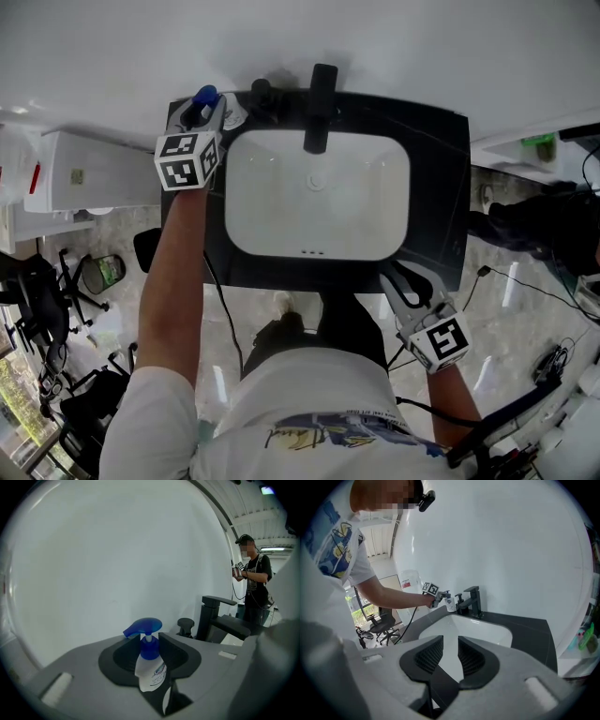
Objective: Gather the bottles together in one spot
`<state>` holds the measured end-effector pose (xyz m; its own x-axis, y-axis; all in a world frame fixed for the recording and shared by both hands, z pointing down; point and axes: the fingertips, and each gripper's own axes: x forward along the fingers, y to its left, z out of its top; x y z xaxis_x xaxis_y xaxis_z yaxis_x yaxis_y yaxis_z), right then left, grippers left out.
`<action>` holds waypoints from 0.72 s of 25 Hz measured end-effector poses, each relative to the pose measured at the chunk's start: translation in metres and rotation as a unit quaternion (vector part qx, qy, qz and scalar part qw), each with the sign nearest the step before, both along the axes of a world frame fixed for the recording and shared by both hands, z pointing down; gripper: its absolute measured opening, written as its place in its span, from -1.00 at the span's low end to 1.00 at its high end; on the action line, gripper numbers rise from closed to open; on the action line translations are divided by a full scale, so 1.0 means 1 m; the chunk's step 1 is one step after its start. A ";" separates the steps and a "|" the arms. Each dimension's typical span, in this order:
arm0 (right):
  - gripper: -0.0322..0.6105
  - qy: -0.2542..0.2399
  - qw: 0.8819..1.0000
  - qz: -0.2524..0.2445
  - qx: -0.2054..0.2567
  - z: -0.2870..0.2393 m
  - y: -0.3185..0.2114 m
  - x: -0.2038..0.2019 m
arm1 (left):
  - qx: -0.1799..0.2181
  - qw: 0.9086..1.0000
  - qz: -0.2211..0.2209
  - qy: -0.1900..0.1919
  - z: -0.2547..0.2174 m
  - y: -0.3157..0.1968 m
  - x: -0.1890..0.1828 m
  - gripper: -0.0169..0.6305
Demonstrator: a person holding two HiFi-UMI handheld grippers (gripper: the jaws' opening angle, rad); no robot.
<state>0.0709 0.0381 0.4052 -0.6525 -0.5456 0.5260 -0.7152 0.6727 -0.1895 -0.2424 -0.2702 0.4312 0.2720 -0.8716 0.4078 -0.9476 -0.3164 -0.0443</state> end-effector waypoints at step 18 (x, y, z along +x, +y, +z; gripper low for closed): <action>-0.60 -0.007 1.000 -0.023 -0.008 0.008 -0.033 0.007 | 0.008 1.000 -0.007 -0.004 0.006 -0.011 0.004 -0.35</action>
<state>0.0780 0.0054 0.4133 -0.6846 -0.5058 0.5248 -0.6804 0.7017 -0.2114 -0.2386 -0.2817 0.4376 0.2571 -0.8814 0.3962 -0.9514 -0.3028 -0.0563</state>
